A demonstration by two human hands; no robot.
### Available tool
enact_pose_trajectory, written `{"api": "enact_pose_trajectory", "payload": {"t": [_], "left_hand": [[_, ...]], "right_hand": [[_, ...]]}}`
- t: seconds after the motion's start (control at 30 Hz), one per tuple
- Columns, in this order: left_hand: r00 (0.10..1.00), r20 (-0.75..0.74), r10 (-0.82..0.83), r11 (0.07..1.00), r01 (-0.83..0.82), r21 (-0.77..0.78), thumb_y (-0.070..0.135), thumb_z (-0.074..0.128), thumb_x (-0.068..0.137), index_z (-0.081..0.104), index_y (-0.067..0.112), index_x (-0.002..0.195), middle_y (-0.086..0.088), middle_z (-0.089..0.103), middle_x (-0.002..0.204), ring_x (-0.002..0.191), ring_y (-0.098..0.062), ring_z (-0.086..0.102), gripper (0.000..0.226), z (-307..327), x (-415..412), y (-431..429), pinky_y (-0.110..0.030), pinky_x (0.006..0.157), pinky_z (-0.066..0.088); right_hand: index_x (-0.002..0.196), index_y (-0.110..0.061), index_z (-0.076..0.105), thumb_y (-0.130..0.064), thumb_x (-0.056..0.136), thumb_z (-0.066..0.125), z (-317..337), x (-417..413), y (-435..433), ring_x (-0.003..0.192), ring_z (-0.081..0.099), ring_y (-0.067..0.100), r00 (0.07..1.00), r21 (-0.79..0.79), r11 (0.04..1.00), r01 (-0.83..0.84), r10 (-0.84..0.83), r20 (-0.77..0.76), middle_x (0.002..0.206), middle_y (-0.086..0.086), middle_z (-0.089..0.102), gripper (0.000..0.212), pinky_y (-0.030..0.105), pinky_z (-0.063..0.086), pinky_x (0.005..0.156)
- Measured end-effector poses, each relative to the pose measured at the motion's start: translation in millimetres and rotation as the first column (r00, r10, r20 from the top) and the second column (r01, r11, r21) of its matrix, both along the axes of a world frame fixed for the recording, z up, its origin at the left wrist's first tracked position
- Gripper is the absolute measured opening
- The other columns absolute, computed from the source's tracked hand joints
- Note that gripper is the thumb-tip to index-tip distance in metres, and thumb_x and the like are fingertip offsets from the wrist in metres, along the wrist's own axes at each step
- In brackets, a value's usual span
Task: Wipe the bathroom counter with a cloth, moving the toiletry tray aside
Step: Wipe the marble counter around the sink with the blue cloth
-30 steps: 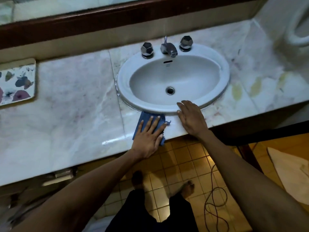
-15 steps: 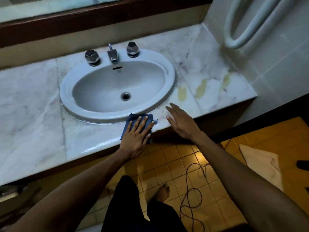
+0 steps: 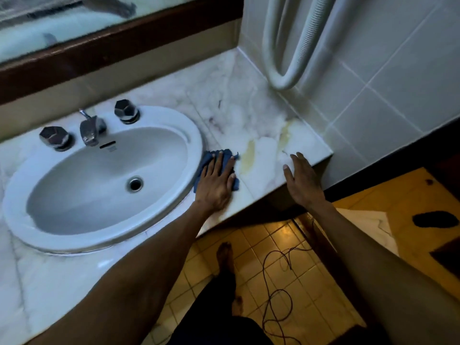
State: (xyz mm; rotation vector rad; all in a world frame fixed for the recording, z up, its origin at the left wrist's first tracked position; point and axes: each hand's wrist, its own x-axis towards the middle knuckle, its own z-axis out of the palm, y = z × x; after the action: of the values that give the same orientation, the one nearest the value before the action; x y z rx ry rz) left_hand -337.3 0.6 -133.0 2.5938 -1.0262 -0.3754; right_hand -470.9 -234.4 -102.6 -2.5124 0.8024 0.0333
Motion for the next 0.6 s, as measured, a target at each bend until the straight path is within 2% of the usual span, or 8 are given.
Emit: {"api": "enact_pose_trajectory", "payload": {"t": [0.17,0.33,0.4,0.53,0.6], "left_hand": [[0.999,0.011,0.036,0.999,-0.036,0.031,0.042,0.017,0.102,0.015,0.025,0.160,-0.014,0.011,0.167,0.154,-0.031,0.005,0.061,-1.7,64.2,-59.2,-0.047,0.124,0.007],[0.999,0.010,0.051,0.999,-0.051,0.018,0.036,0.023,0.105,0.010,0.014,0.160,-0.007,0.010,0.168,0.155,-0.027,0.004,0.061,-0.4,71.8,-69.1,-0.045,0.124,0.004],[1.000,0.016,0.015,1.000,-0.015,0.006,0.037,0.025,0.107,0.009,0.017,0.160,-0.002,0.007,0.168,0.155,-0.022,0.000,0.060,-1.9,47.8,-58.8,-0.041,0.125,0.001],[0.979,0.021,-0.201,0.979,0.200,0.042,0.044,0.017,0.107,0.002,0.024,0.160,0.006,-0.002,0.168,0.155,-0.014,-0.008,0.059,1.8,4.8,-21.5,-0.039,0.126,0.002],[0.975,0.032,-0.221,0.974,0.218,0.059,0.046,0.014,0.106,-0.001,0.027,0.160,0.009,-0.004,0.168,0.154,-0.012,-0.010,0.058,2.3,7.5,-16.2,-0.039,0.126,0.002]], "right_hand": [[0.152,-0.008,0.028,-0.043,0.104,0.034,4.3,17.0,-33.9,0.150,0.020,0.030,0.999,-0.006,0.999,0.050,-0.050,-0.011,0.163,0.015,0.020,0.061,0.044,0.020,0.122],[0.154,-0.009,0.024,-0.045,0.104,0.033,1.2,21.3,-56.0,0.151,0.016,0.027,0.996,0.014,0.997,0.077,-0.077,-0.035,0.164,0.012,0.016,0.063,0.045,0.019,0.122],[0.155,-0.009,0.024,-0.045,0.104,0.032,-2.6,24.0,-64.6,0.151,0.016,0.027,0.997,0.004,0.997,0.071,-0.071,-0.037,0.165,0.012,0.015,0.063,0.045,0.019,0.122],[0.155,-0.007,0.022,-0.041,0.104,0.034,-15.6,31.3,-76.9,0.151,0.014,0.028,0.999,-0.019,0.999,0.039,-0.039,-0.033,0.165,0.013,0.012,0.062,0.043,0.016,0.122],[0.155,-0.005,0.021,-0.039,0.104,0.036,-23.7,33.0,-82.3,0.151,0.014,0.030,1.000,-0.026,0.999,0.021,-0.021,-0.021,0.165,0.014,0.011,0.062,0.043,0.014,0.123]]}}
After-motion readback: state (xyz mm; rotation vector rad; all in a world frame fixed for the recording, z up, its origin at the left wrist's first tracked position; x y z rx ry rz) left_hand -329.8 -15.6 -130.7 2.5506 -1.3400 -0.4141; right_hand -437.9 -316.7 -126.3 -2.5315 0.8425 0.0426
